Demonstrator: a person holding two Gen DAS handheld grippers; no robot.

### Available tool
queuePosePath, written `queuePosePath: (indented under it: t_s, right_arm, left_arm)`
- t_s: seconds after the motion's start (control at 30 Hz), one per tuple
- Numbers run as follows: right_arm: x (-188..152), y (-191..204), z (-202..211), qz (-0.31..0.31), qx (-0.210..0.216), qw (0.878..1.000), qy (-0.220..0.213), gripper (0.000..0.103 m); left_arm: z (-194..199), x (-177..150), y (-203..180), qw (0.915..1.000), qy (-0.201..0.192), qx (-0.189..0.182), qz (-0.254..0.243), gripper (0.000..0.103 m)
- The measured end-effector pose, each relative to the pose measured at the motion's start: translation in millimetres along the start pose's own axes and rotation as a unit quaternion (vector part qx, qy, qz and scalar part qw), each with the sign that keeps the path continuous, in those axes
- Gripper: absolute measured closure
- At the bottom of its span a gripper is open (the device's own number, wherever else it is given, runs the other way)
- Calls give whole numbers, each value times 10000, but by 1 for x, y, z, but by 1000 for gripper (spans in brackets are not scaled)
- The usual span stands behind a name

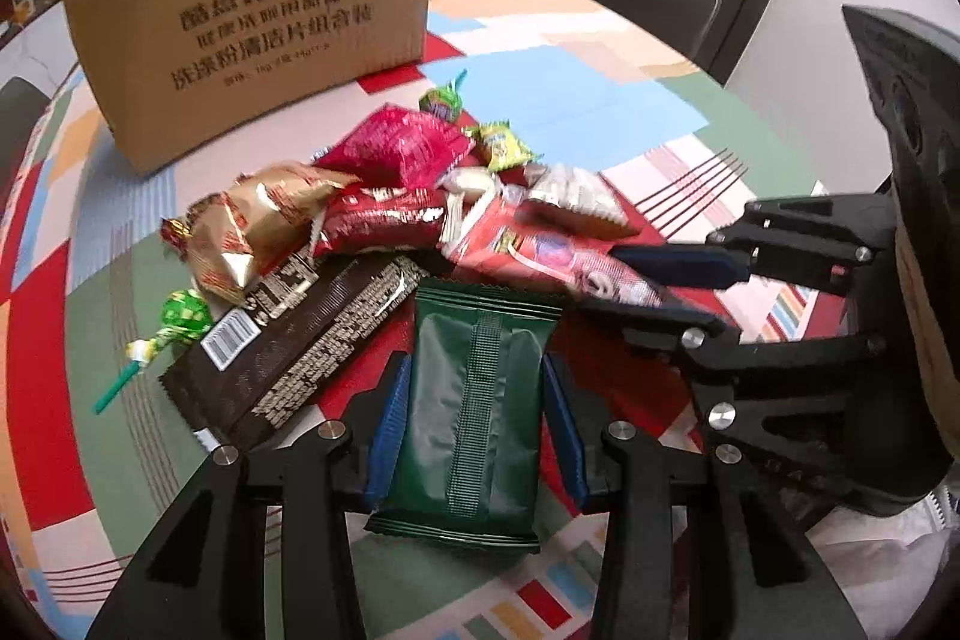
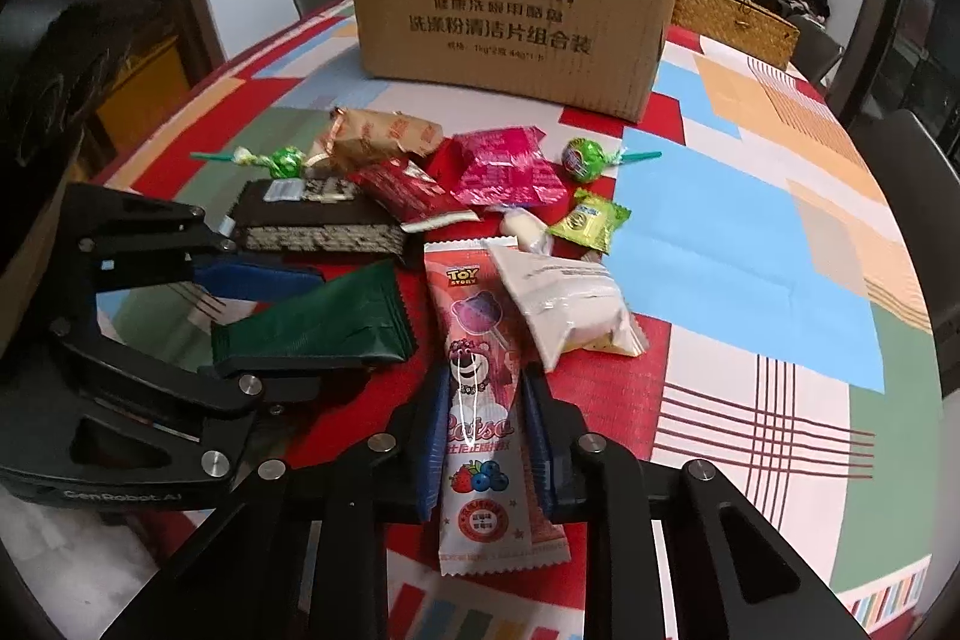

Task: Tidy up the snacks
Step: 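Grasp the dark green packet with left gripper while right gripper grasps the pink candy stick, then carry both packets over the cardboard box and open both grippers to drop them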

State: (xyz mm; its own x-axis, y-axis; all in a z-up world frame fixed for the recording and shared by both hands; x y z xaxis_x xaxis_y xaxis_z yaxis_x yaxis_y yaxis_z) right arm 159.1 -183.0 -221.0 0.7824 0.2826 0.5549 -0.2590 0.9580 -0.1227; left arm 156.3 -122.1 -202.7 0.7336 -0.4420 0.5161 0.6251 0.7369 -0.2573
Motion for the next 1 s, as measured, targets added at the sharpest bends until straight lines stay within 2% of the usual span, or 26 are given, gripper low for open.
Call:
queuePosePath:
  t_s: [0.57,1.0]
  right_arm:
    - [14,11,48,-242,-51,9989,-408,78]
    - [61,5,79,-506,-230,9922,-1117,78]
  left_arm:
    - [65,16,-2,9953,-909,304,117,60]
    - [109,48,16,9850,-1578,661,233,60]
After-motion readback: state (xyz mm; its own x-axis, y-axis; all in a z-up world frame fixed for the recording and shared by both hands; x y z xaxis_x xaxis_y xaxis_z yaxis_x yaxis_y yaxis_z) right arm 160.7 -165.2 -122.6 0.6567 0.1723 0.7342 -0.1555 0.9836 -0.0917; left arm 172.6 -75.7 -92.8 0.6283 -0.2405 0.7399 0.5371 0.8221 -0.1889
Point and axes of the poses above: each gripper's, at about its wrist camera, not at the fingertips, and z roughly against the way its jaws point, y to its left, x to its top, the point moved 9 cm from there along -z, roughly the way its jaws point, and after that the axes turned 9 degrees about -x, right-handed, at the moved point
